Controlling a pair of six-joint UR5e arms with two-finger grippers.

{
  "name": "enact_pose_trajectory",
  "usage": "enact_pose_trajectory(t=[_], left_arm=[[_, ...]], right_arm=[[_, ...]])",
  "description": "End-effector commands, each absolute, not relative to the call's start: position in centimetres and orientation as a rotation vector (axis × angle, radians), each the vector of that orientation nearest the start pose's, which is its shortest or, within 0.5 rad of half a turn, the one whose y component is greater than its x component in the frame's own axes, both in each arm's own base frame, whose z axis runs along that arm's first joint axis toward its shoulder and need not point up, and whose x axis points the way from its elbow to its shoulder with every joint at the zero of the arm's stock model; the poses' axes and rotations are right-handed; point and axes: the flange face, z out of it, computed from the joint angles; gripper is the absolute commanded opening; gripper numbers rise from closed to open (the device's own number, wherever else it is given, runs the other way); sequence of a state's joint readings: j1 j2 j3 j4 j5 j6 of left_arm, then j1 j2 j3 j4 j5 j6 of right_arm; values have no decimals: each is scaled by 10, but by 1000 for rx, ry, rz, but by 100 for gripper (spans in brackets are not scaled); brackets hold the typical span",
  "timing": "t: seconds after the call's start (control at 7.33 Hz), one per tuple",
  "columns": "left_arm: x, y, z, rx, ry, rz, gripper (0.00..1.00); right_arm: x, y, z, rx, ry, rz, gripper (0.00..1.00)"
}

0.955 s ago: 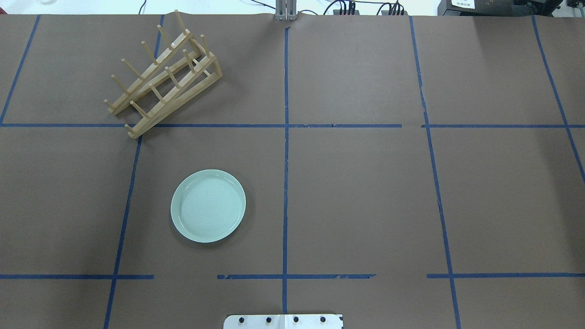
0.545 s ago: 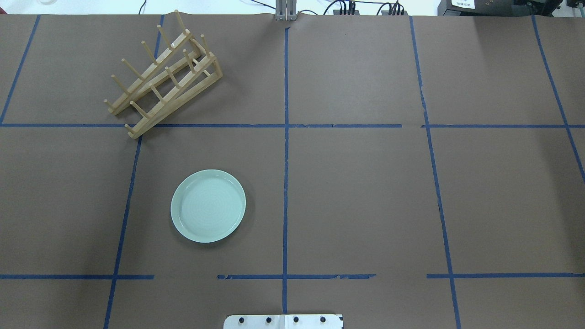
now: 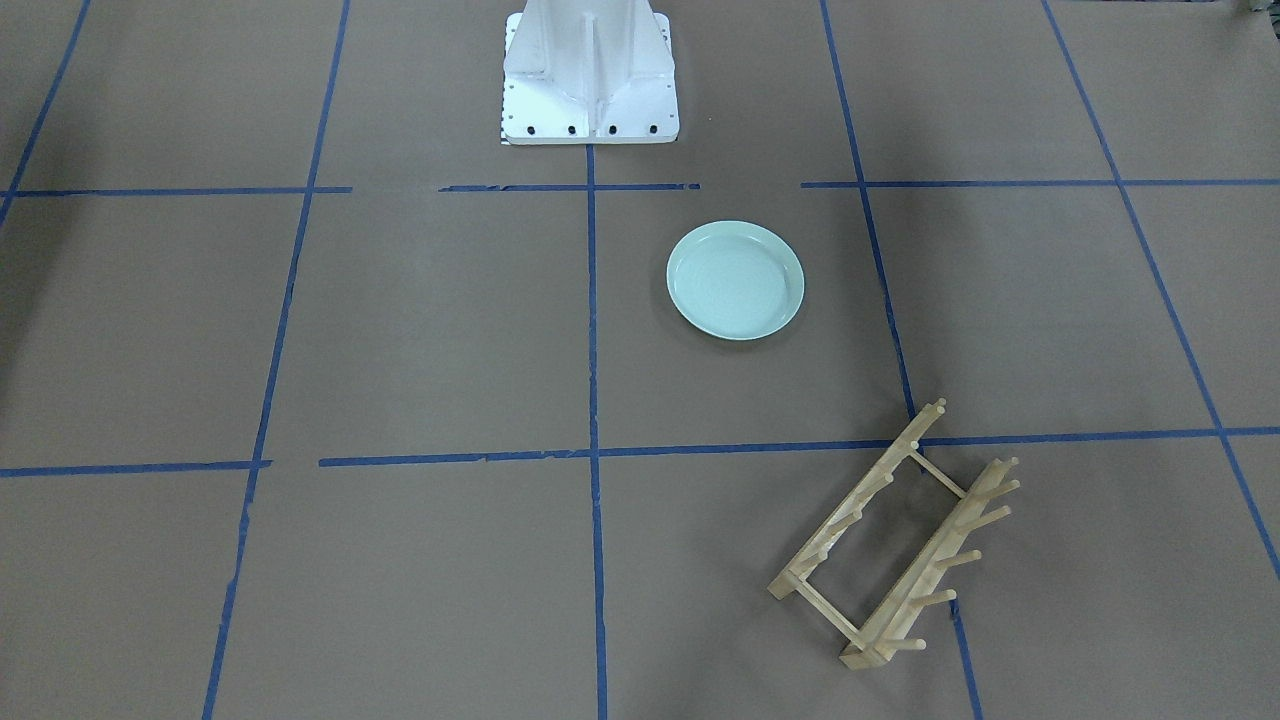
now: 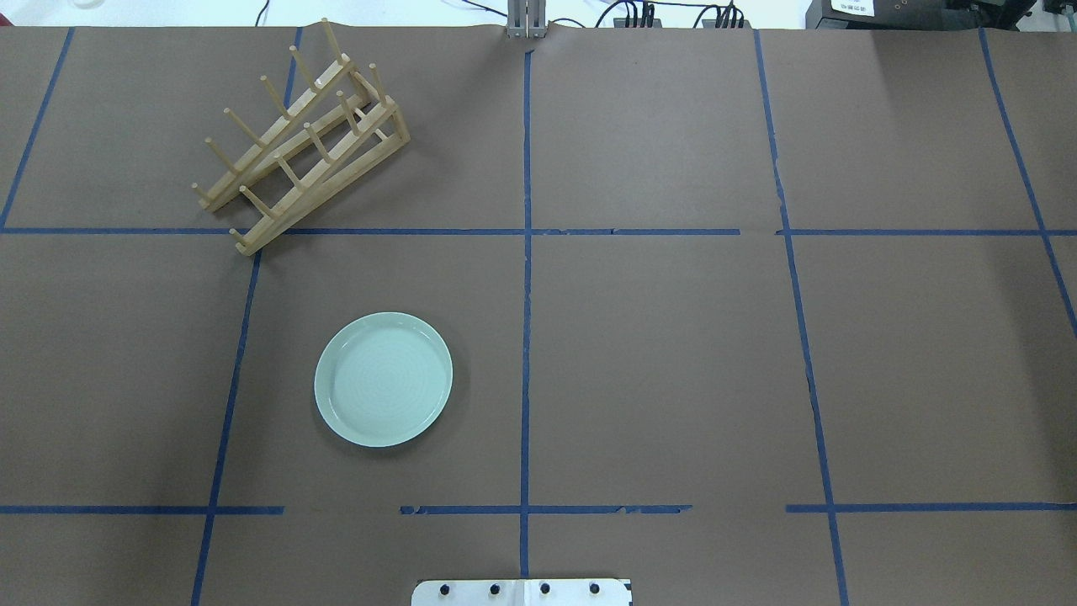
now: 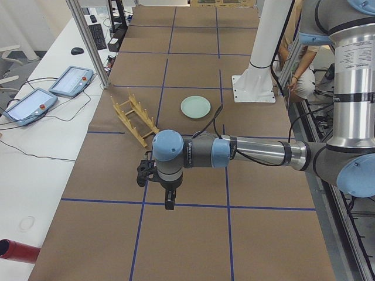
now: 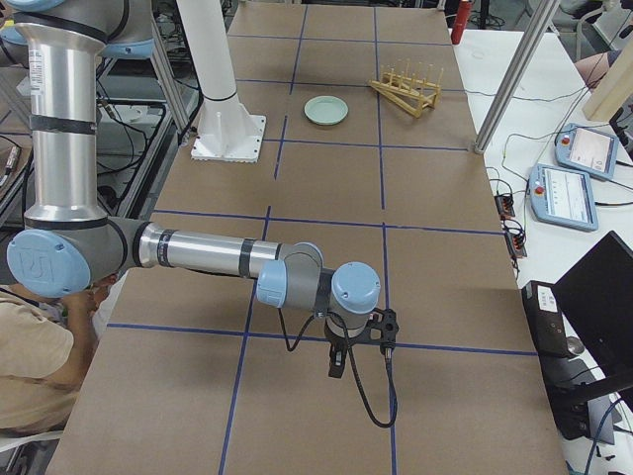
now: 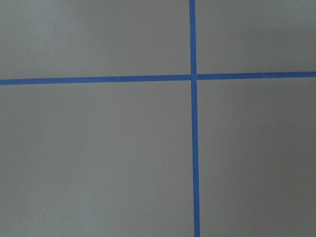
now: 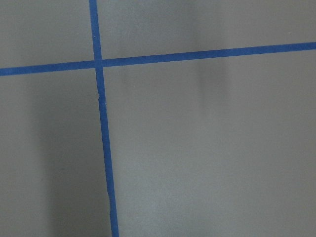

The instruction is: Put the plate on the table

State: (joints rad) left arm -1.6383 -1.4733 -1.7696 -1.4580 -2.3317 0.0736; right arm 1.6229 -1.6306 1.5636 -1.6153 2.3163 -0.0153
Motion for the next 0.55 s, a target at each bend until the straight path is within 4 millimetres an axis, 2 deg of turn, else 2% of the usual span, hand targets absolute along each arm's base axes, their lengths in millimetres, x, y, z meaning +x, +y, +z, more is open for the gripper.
enact_pose_trajectory(t=[0.0, 0.14, 0.41], left_arm=[[-94, -440, 624, 32, 760, -3, 100], [-95, -439, 620, 40, 760, -1, 100], [-95, -439, 628, 27, 761, -7, 100]], right_arm=[[90, -454, 696, -80, -748, 76, 100], [89, -453, 696, -80, -748, 76, 100], [89, -453, 697, -82, -748, 77, 100]])
